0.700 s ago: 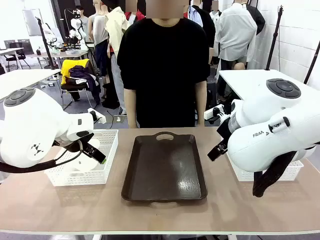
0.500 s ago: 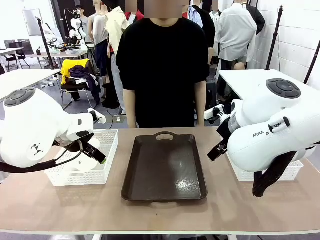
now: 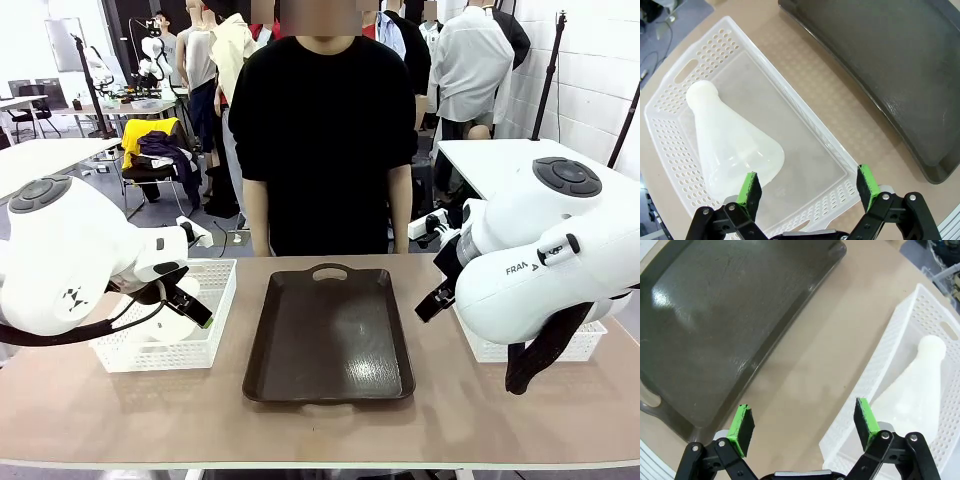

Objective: Prepare the laboratory tools.
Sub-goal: Pick up the Big flask that the person points to.

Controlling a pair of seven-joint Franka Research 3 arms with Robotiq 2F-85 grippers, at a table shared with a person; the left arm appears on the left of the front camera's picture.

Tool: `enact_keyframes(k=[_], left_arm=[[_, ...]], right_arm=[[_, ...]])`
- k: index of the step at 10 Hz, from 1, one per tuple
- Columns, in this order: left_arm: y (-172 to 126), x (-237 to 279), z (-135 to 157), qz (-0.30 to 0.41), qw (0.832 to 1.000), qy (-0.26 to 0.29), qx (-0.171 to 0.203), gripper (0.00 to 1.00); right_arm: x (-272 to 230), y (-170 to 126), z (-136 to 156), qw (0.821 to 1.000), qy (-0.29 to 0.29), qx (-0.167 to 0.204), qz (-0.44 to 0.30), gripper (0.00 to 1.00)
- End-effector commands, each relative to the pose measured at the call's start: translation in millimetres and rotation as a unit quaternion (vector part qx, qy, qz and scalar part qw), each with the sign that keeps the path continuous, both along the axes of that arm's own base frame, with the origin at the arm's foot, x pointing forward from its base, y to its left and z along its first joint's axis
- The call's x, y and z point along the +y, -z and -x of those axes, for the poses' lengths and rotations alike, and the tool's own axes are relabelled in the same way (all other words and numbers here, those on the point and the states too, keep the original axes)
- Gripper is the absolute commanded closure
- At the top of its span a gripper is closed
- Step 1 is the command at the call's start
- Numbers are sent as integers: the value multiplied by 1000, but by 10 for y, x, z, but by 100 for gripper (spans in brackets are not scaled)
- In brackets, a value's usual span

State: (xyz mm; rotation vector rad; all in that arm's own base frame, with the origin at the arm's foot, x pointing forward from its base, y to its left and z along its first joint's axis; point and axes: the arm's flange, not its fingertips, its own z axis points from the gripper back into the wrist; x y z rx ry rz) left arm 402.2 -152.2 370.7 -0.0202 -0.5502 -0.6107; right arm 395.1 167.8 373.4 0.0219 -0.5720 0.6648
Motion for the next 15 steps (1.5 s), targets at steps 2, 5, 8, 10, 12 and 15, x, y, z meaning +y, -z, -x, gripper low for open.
enact_keyframes(k=[2, 5, 8, 10, 12, 15], left_arm=[[-3, 12, -4, 1, 1000, -1, 0, 0], [-3, 12, -4, 1, 1000, -1, 0, 0], [-154, 27, -40, 10, 1000, -20, 3, 0], [-447, 151, -135, 41, 997, -56, 21, 0], [-620, 425, -283, 67, 990, -110, 60, 0], [-963, 894, -316, 232, 959, -82, 138, 0]], right_arm=[[0, 0, 0, 1000, 0, 0, 0, 0], [0, 0, 0, 1000, 0, 0, 0, 0], [-43, -173, -48, 1000, 9, -3, -21, 0], [-221, -490, -176, 997, 31, 14, -73, 0], [-443, -785, -324, 993, 30, 46, -107, 0], [-814, -1041, -406, 963, 10, 131, -237, 0]])
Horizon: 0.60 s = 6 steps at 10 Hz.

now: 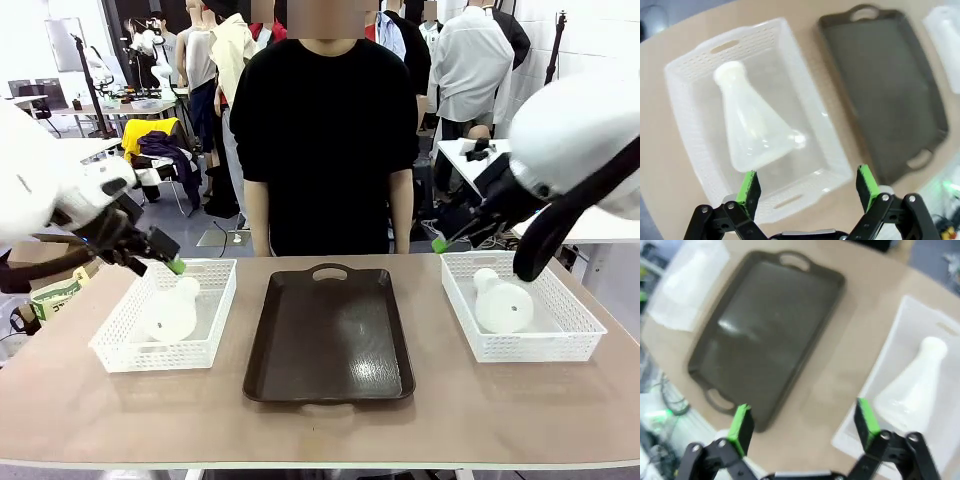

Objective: Prepare the laboratory tools.
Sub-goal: Pick up the Big flask that the person points to.

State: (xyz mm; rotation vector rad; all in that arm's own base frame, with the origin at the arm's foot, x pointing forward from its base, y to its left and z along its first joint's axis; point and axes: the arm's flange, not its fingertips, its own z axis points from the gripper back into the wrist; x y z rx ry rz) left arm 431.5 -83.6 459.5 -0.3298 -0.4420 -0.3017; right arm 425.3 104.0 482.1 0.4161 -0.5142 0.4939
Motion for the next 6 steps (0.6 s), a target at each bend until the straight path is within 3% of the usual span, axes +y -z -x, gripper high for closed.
enact_keyframes(k=[1, 3, 6], left_arm=[[-127, 393, -46, 172, 981, 55, 74, 0], [-121, 667, -81, 264, 959, 52, 87, 0], [37, 953, -42, 388, 913, 49, 115, 0]], right_arm=[[-421, -20, -128, 989, -40, 72, -122, 0], [-770, -2, -117, 965, -63, 91, -236, 0], [-1033, 195, -29, 918, -78, 143, -361, 0]])
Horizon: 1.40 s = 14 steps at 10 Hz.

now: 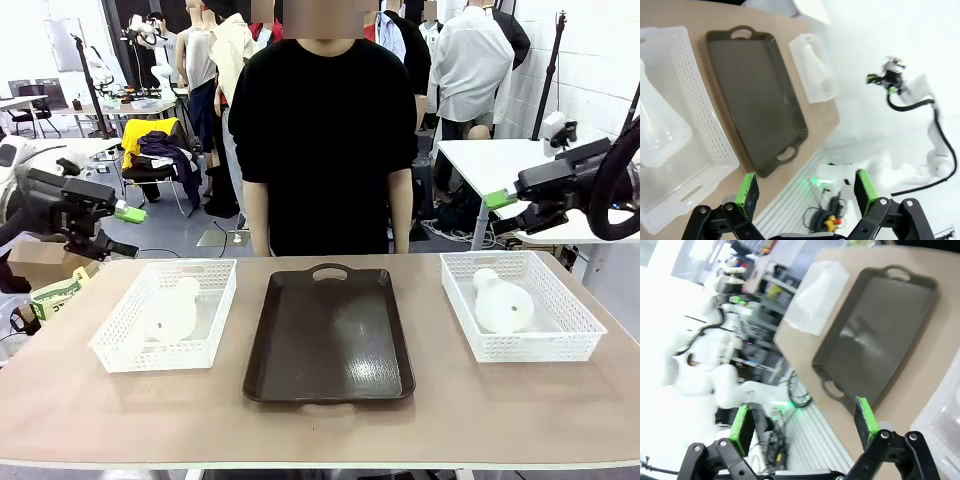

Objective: Prepare the laboratory tools.
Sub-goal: Pick up the Big flask that the person points to.

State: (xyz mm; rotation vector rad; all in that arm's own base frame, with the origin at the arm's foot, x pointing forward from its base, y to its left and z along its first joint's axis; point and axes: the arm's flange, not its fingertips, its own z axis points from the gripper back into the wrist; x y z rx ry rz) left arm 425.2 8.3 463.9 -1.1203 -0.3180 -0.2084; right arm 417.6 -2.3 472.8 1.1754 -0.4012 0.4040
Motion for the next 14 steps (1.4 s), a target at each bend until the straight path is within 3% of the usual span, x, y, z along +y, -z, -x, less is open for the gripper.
enact_keyframes(k=[1, 5, 8, 14], left_arm=[[184, 71, -100, 62, 997, -8, 43, 0], [356, 226, -113, 139, 988, -13, 70, 0], [347, 285, -107, 142, 986, -15, 82, 0], [367, 327, -106, 155, 984, -13, 83, 0]], right_arm=[[6, 196, -85, 998, -7, 37, -56, 0], [-35, 389, -141, 990, -17, 70, -121, 0], [-31, 491, -270, 989, -3, 115, -91, 0], [-116, 446, -341, 990, 0, 113, -81, 0]])
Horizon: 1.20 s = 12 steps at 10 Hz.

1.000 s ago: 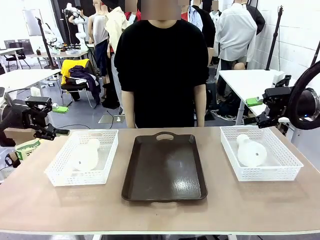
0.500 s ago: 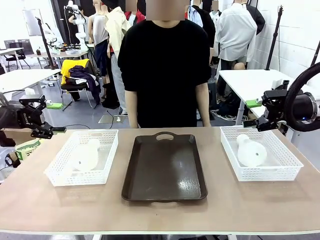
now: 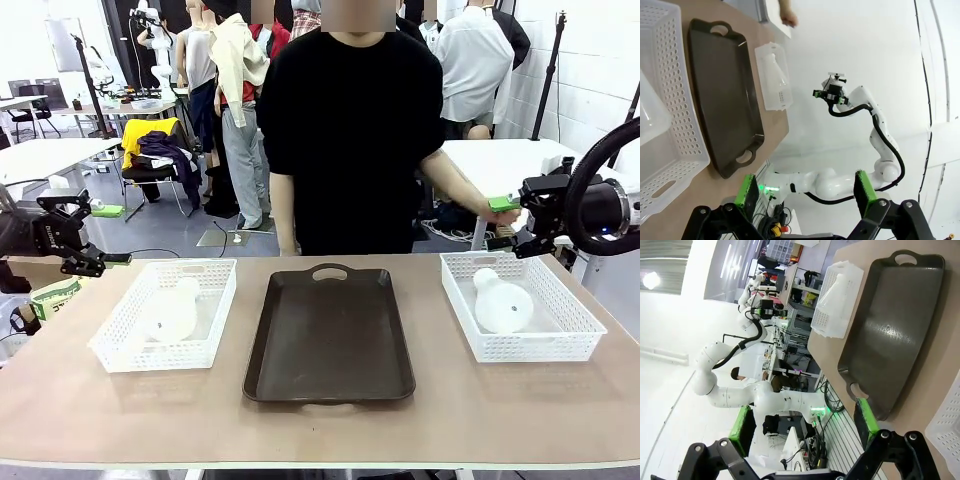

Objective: Prepare the laboratory tools.
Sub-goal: Pick up the Big flask that the person points to.

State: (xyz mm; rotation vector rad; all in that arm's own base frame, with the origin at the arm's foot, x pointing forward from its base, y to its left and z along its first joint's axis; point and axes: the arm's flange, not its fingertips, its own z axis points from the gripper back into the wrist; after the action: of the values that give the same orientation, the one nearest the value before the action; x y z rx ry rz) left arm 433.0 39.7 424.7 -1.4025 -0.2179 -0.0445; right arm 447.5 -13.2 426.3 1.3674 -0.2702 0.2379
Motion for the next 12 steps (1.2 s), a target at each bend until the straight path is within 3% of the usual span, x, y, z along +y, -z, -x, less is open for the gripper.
enact_keyframes(k=[1, 12], left_arm=[[-50, 7, -30, 13, 1000, 2, -2, 0], [-10, -4, -1, 2, 1000, 2, -1, 0]], right_arm=[[-8, -23, -57, 1000, -8, 10, 0, 0], [0, 2, -5, 1000, 0, 0, 0, 0]])
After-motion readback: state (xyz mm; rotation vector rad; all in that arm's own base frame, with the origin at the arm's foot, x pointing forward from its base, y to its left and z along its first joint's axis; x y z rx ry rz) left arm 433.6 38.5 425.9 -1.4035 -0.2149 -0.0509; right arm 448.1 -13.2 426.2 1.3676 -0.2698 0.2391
